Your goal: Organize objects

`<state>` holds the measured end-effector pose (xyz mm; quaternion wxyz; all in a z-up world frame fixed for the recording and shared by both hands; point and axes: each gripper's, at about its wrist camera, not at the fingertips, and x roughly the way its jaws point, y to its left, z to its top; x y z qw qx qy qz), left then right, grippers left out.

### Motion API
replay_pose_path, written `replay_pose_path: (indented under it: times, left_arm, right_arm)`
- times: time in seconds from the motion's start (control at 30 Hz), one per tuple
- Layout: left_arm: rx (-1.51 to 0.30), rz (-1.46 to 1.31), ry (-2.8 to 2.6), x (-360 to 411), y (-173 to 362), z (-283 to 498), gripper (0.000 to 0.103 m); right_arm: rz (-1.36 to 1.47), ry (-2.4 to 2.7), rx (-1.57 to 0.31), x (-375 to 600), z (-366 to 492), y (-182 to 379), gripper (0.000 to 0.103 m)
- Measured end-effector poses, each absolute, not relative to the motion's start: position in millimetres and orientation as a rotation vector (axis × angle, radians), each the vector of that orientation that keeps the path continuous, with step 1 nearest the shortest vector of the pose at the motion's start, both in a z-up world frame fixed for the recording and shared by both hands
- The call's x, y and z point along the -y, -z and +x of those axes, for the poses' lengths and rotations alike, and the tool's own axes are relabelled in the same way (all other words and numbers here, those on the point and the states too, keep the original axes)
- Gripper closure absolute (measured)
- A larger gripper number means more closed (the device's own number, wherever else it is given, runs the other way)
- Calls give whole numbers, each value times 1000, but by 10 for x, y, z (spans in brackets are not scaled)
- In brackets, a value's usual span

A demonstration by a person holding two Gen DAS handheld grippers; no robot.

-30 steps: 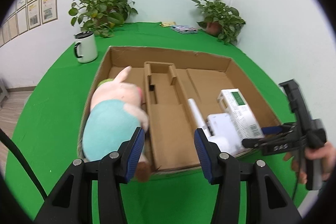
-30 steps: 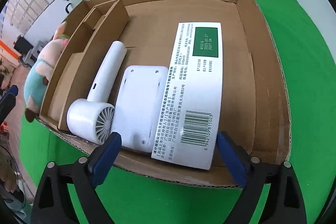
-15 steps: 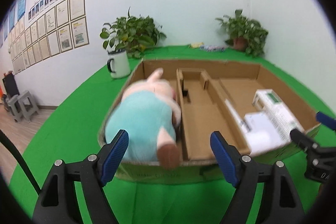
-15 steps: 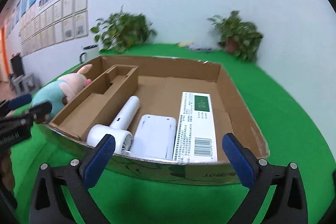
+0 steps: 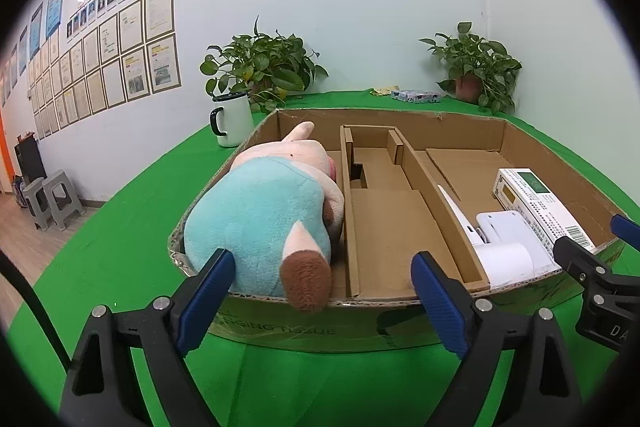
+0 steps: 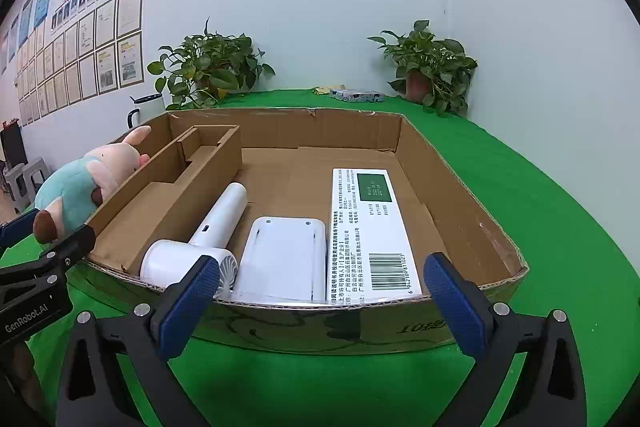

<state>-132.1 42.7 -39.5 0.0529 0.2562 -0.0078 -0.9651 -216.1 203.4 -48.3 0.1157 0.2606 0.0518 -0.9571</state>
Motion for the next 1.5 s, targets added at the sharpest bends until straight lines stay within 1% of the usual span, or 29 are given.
replay_pose_path:
  times: [0.43,0.47,0.5,0.57,1.5]
  left_arm:
    - [25,779,2932,-425,394,-1317,12]
    - [24,780,2931,-425,393,-1314,10]
    - [22,782,2931,-425,395,-1315,5]
    - [21,786,2926,-423,396,-1317,1]
    - [22,787,2926,-425,397,-1312,1]
  right_arm:
    - [761,2803,-147,-2020,-2149,472,0]
    - [761,2803,-146,-2016,-2149,468,0]
    - [760,2803,-145,-2009,-2148,469,0]
    - [761,2804,-147,-2003,-2148,470,0]
    - [762,2804,-149,-1971,-2136,448,0]
